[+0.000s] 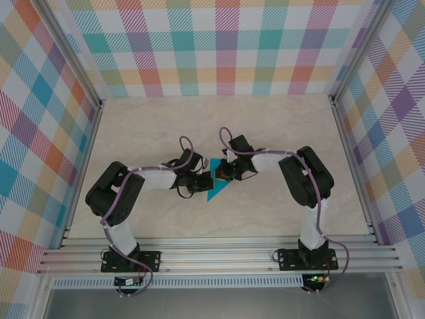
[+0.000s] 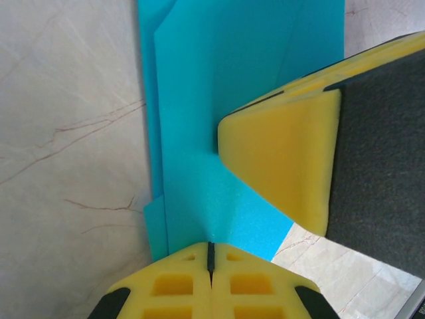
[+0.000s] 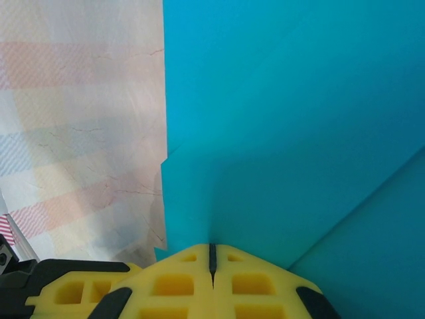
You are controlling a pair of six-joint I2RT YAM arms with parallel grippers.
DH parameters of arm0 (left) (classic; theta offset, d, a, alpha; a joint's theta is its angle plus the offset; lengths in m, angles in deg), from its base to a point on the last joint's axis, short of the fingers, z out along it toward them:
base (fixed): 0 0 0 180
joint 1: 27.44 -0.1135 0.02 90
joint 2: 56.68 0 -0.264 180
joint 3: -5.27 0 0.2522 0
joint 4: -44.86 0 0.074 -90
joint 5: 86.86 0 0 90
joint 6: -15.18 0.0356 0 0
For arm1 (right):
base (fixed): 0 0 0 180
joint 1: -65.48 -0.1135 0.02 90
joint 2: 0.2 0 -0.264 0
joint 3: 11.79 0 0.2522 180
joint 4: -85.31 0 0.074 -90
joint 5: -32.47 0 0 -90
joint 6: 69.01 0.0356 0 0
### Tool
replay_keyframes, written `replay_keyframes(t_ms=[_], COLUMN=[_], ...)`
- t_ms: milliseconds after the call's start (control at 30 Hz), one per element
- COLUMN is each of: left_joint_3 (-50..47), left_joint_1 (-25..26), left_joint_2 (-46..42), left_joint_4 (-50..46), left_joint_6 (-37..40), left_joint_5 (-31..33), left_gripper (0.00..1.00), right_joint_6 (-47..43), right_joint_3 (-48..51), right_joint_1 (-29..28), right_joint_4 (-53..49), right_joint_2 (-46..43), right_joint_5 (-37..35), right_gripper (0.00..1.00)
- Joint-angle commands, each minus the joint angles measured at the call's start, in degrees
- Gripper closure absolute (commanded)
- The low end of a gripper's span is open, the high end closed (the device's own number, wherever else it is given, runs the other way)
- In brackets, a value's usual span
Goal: Fold a paper plane with a square sheet of paper (pick it up from the middle)
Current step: Fourth fold the wing at the center of the table.
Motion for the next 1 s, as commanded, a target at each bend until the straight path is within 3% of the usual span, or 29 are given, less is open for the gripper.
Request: replay_keyframes(t_ms=[0,400,700,967], left_joint_3=[-2.7,-2.9,-2.5,-2.3], left_joint_1=[0.2,0.2,0.2,0.2], left_joint_2=[2.2,1.9,2.0,2.1], left_joint_4=[-12.5,-12.9,-13.2,-13.3], left_joint_6=[1.7,2.0,2.2,2.3], left_joint_5=[1.5,1.2,1.0,1.1], left_gripper=[1.00,1.00,1.00,1.00], right_joint_6=[-2.1,-4.9,-6.2,-6.2], right_joint_3=[-1.6,-8.5,-11.5,-8.6], right_joint_1=[3.6,10.2,10.4,8.2], right_joint_4=[0.6,0.7,-3.7,-2.9], right_joint_2=[2.0,6.7,3.6,-1.1], right_joint_5=[-4.6,-2.7,-2.7,3.1], right_gripper=[0.98,0.97,0.95,0.94])
